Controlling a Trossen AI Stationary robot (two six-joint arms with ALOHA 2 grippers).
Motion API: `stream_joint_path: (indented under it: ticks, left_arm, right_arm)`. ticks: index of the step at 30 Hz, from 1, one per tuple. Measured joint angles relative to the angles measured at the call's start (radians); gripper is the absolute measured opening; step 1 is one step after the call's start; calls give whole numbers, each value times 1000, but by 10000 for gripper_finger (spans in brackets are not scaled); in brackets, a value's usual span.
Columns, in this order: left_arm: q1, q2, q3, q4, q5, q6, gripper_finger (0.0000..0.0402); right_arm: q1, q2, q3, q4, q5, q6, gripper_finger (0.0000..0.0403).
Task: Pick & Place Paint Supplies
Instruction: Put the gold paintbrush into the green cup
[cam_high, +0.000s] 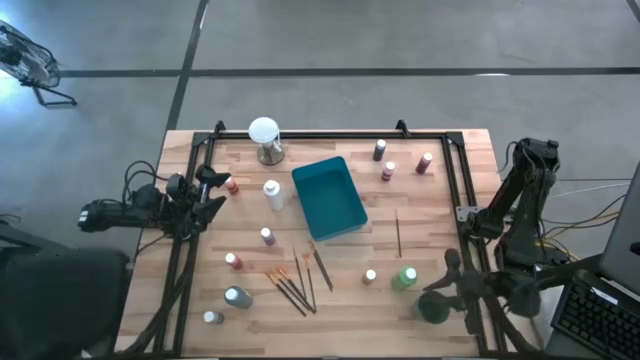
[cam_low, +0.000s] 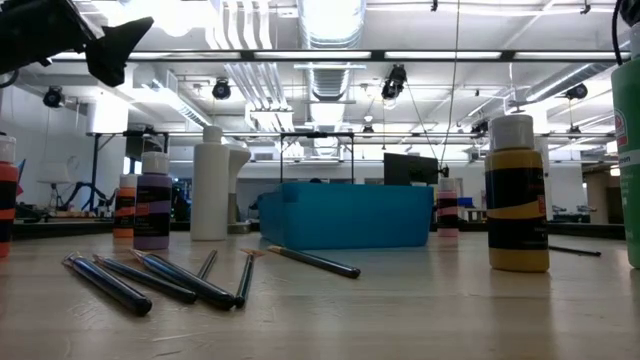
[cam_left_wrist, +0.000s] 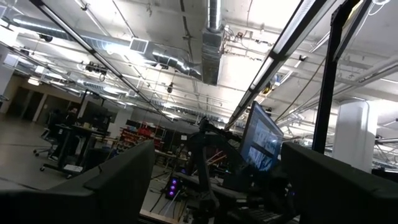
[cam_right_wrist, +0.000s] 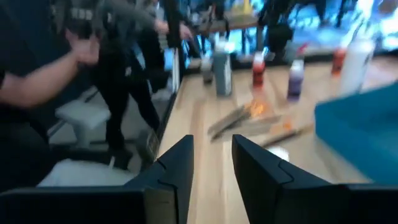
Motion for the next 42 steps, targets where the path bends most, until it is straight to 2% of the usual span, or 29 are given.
stream_joint_path:
  ticks: [4,7,10,14,16,22,27,34,42]
  left_arm:
    - [0,0,0,-1,3,0,355]
    - [0,0,0,-1,3,0,355]
    - [0,0,0,-8,4,18,355]
    - [0,0,-1,-24,4,23,355]
    - [0,0,0,-23,4,23,355]
    - [0,0,0,-32,40,23,355]
    - [1,0,-1,-44,63,55,355]
    - [1,0,0,-43,63,58,355]
    - [1,0,29,-40,63,82,355]
  right_arm:
    - [-49,-73,51,-57,108,-61,100]
    - [-146,-154,92,-190,103,16,89]
    - [-284,-226,135,-399,1,146,80]
    - [-515,-276,200,-675,-197,328,75]
    - [-632,-276,218,-754,-299,385,78]
    - [-930,-180,251,-791,-565,434,99]
    - [-1097,-59,303,-912,-731,440,108]
    - [-1224,54,373,-995,-825,398,117]
    - [-1330,146,378,-996,-856,356,105]
